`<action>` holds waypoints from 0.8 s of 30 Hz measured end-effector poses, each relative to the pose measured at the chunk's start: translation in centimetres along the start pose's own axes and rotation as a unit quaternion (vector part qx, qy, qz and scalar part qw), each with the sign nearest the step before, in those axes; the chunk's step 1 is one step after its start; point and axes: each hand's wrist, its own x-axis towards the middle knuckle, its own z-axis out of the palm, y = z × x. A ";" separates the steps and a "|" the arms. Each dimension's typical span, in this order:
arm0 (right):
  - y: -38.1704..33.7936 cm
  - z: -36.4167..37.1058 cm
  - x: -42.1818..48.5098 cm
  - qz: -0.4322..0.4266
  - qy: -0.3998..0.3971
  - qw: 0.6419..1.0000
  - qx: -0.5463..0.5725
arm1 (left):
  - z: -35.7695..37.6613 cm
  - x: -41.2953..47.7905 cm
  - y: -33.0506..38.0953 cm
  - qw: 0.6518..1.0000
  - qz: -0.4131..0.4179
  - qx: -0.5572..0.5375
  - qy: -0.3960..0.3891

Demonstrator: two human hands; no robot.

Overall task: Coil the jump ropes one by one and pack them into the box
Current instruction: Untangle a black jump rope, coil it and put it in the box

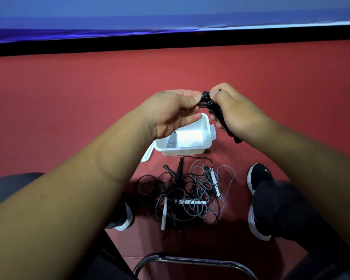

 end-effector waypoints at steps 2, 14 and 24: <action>-0.1 0.0 0.0 -0.002 0.000 1.000 -0.003 | 0.0 -0.1 -0.1 1.000 -0.003 0.000 -0.002; 0.3 0.4 0.0 0.020 -0.010 1.000 0.020 | 0.4 -0.8 -0.3 0.995 0.083 0.035 0.035; 0.7 -0.2 0.6 0.036 -0.014 0.997 0.072 | 0.6 -0.8 0.5 0.922 0.253 0.286 0.068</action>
